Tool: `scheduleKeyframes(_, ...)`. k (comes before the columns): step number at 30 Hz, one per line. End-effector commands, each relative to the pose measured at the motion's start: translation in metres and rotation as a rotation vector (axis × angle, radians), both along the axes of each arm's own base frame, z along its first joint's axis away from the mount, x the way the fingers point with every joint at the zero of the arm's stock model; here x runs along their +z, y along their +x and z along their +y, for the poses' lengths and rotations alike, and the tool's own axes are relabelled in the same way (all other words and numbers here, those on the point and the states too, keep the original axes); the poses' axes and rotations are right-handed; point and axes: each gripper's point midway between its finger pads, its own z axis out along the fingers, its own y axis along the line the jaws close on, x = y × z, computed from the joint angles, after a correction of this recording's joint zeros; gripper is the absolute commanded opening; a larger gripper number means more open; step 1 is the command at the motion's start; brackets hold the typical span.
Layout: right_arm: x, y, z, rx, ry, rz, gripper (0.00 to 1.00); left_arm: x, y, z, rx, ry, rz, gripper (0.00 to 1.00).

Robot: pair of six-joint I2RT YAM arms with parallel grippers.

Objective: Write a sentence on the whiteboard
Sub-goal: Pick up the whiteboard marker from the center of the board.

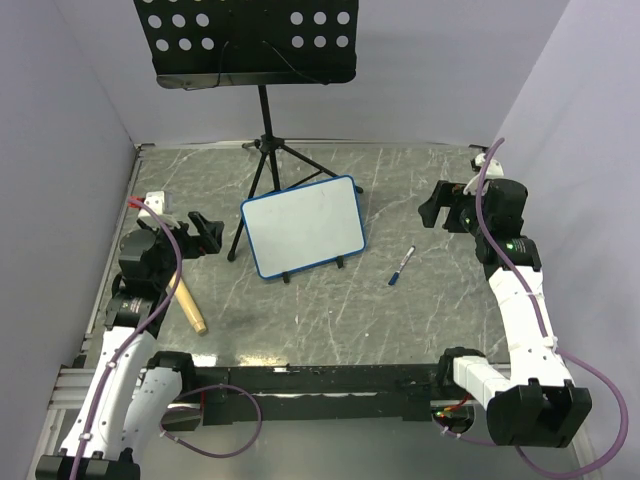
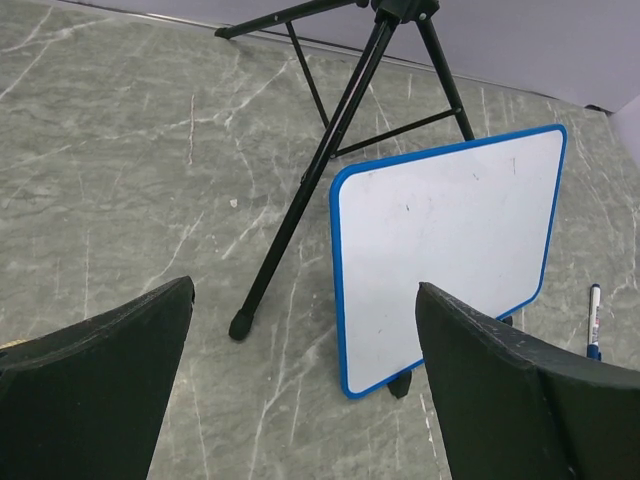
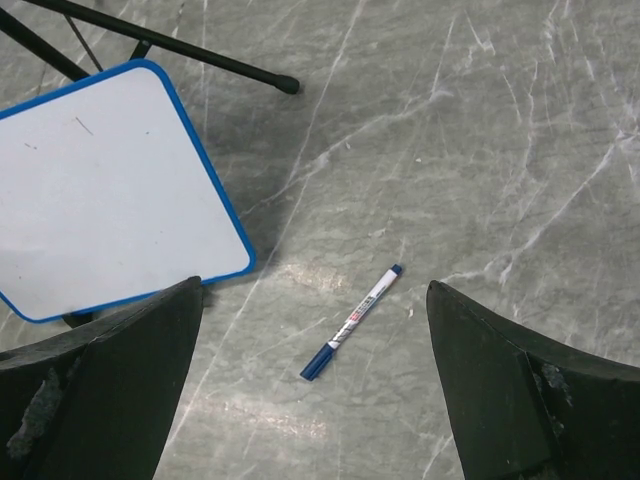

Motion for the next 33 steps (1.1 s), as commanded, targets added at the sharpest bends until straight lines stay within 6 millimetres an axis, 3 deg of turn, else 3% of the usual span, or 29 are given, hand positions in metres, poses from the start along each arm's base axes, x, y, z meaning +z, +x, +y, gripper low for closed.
scheduleKeyframes(1, 0.018, 0.005, 0.002, 0.032, -0.023, -0.041, 1.0, 0.021, 0.002, -0.006, -0.031, -0.019, -0.045, 0.97)
scheduleKeyframes(4, 0.018, 0.002, 0.006, 0.102, -0.075, -0.055, 1.0, 0.02, 0.002, -0.006, -0.031, -0.017, -0.041, 0.97)
scheduleKeyframes(10, 0.016, -0.014, 0.035, 0.387, -0.19, -0.121, 1.0, 0.022, 0.0, -0.007, -0.041, -0.017, -0.049, 0.97)
scheduleKeyframes(13, 0.0, -0.024, 0.051, 0.519, -0.202, -0.072, 1.0, 0.02, 0.001, -0.01, -0.056, -0.017, -0.037, 0.97)
scheduleKeyframes(14, -0.006, -0.017, 0.053, 0.532, -0.192, -0.027, 1.0, 0.019, 0.002, -0.01, -0.059, -0.015, -0.034, 0.97)
scheduleKeyframes(18, -0.041, 0.001, 0.044, 0.455, -0.123, 0.225, 1.0, 0.016, 0.004, -0.011, -0.067, -0.008, -0.024, 0.97)
scheduleKeyframes(22, -0.053, 0.019, 0.039, 0.372, -0.077, 0.268, 1.0, 0.005, 0.01, -0.009, -0.057, 0.003, 0.014, 0.97)
scheduleKeyframes(24, -0.064, 0.027, 0.033, 0.274, -0.039, 0.331, 1.0, 0.002, 0.012, -0.009, -0.057, 0.005, 0.026, 0.97)
scheduleKeyframes(26, -0.079, 0.038, 0.012, 0.084, -0.059, 0.422, 1.0, -0.001, 0.013, -0.009, -0.055, 0.009, 0.036, 0.97)
scheduleKeyframes(30, -0.102, 0.042, -0.007, -0.147, -0.094, 0.521, 0.97, -0.002, 0.014, -0.009, -0.057, 0.012, 0.04, 0.97)
scheduleKeyframes(33, -0.121, 0.034, 0.001, -0.145, -0.05, 0.57, 0.89, -0.004, 0.016, -0.008, -0.055, 0.019, 0.048, 0.97)
